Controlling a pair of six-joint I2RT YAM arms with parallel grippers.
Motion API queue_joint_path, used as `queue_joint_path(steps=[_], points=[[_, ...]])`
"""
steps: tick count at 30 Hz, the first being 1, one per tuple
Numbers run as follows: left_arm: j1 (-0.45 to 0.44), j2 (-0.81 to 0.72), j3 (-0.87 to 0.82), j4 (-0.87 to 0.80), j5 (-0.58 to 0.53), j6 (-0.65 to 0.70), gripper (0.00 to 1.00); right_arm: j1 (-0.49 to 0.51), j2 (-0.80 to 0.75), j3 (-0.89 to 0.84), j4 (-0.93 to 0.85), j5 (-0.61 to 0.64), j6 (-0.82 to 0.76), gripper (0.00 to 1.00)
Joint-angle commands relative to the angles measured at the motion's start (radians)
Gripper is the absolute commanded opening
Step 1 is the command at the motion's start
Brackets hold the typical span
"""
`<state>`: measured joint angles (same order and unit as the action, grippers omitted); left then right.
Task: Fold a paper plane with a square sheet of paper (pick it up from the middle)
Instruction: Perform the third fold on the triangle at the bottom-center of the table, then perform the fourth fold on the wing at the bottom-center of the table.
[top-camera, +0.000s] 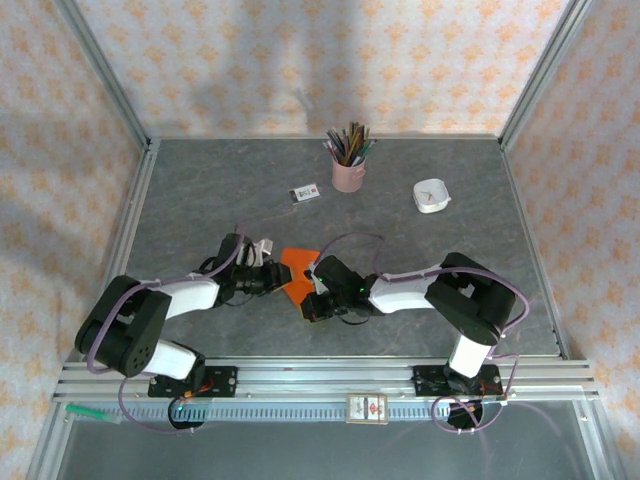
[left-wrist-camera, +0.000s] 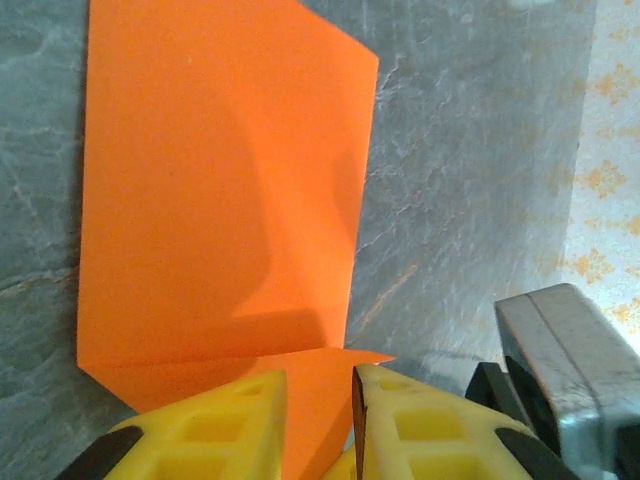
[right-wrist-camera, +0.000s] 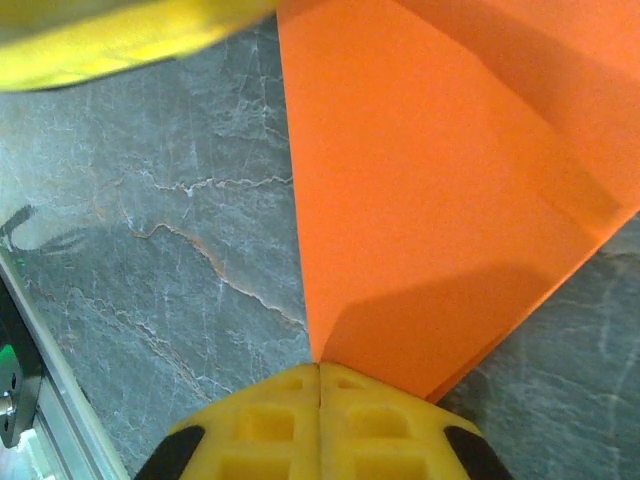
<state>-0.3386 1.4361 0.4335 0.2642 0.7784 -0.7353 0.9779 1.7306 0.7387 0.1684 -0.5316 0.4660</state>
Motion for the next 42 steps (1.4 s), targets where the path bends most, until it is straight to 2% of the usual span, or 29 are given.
queue_joint_path(steps=[1,7,13,17,25,28,33,37,42], points=[[-0.002,0.040,0.003,0.040,-0.013,0.012,0.26,-0.010,0.053,-0.068,-0.257,0.067,-0.024,0.00],[0.009,0.102,0.069,-0.017,-0.058,0.076,0.26,-0.010,0.046,-0.061,-0.282,0.079,-0.043,0.00],[0.072,0.084,0.091,-0.037,-0.077,0.092,0.27,-0.010,0.028,-0.068,-0.299,0.086,-0.050,0.00],[0.090,0.037,0.083,-0.038,-0.085,0.072,0.30,-0.010,0.007,-0.065,-0.316,0.093,-0.065,0.00],[0.089,-0.159,-0.024,-0.076,-0.105,0.041,0.42,-0.010,-0.127,-0.013,-0.308,0.072,-0.126,0.00],[0.089,-0.205,-0.030,-0.142,-0.111,0.065,0.47,-0.010,-0.195,0.016,-0.311,0.083,-0.148,0.05],[0.079,-0.267,-0.080,-0.126,-0.102,0.048,0.52,-0.018,-0.270,0.050,-0.257,0.125,-0.138,0.10],[0.070,-0.281,-0.092,-0.118,-0.105,0.037,0.53,-0.034,-0.241,0.080,-0.187,0.148,-0.100,0.12],[0.050,-0.270,-0.095,-0.108,-0.112,0.022,0.54,-0.077,-0.140,0.138,-0.171,0.176,-0.061,0.09]])
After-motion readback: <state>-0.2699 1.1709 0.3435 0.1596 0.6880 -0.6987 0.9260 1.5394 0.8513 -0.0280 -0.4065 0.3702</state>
